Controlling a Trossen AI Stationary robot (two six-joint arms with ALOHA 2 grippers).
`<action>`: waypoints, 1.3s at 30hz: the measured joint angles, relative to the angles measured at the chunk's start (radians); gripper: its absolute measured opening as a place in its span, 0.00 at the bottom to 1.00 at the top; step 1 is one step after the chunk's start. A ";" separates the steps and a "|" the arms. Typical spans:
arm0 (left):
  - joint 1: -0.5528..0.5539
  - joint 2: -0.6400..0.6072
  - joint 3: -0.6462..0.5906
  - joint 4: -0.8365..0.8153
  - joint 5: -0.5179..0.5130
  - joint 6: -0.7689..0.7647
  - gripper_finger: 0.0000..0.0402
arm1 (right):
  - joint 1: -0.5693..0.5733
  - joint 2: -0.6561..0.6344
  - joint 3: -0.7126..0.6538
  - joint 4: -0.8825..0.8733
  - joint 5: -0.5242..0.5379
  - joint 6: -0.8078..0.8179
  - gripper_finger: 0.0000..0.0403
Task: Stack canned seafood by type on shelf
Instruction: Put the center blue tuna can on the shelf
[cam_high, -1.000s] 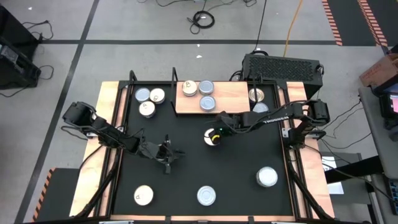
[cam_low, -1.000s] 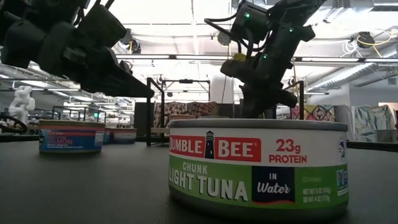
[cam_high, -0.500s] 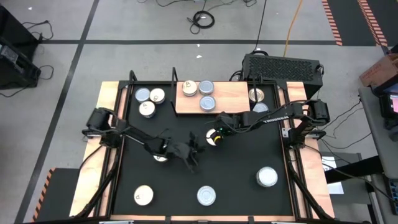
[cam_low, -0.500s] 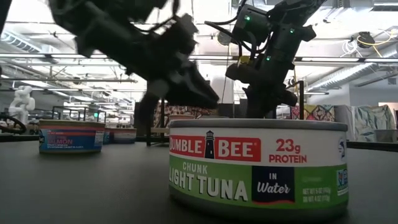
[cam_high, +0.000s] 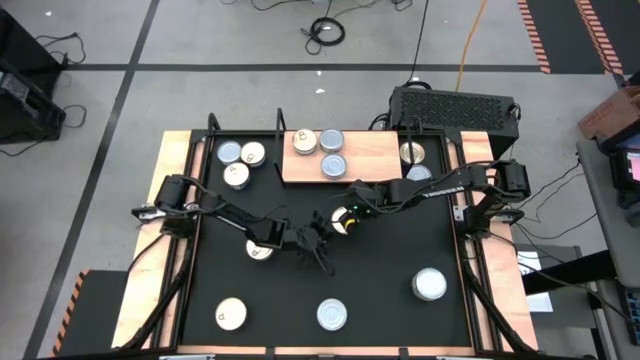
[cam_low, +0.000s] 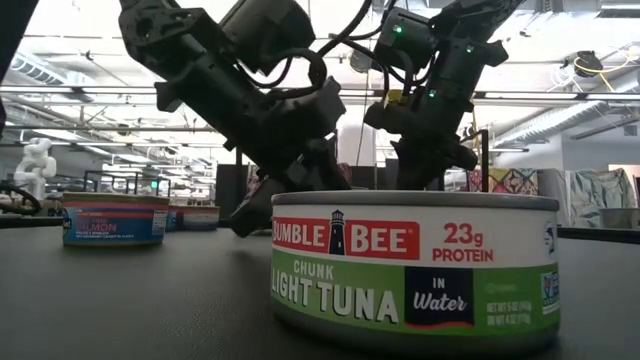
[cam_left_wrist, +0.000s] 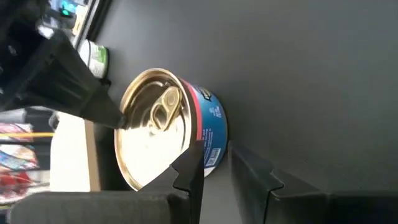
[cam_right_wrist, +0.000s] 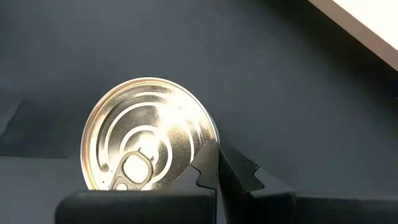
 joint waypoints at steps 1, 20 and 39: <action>-0.002 0.000 0.000 0.001 -0.014 0.021 0.19 | 0.000 0.000 0.000 0.000 0.000 -0.004 0.00; 0.089 0.000 0.000 0.008 0.054 0.066 0.19 | -0.001 0.000 0.000 0.005 0.002 -0.010 0.00; 0.092 0.002 0.028 0.022 0.079 0.136 0.01 | -0.002 0.000 0.000 0.027 0.011 -0.011 0.00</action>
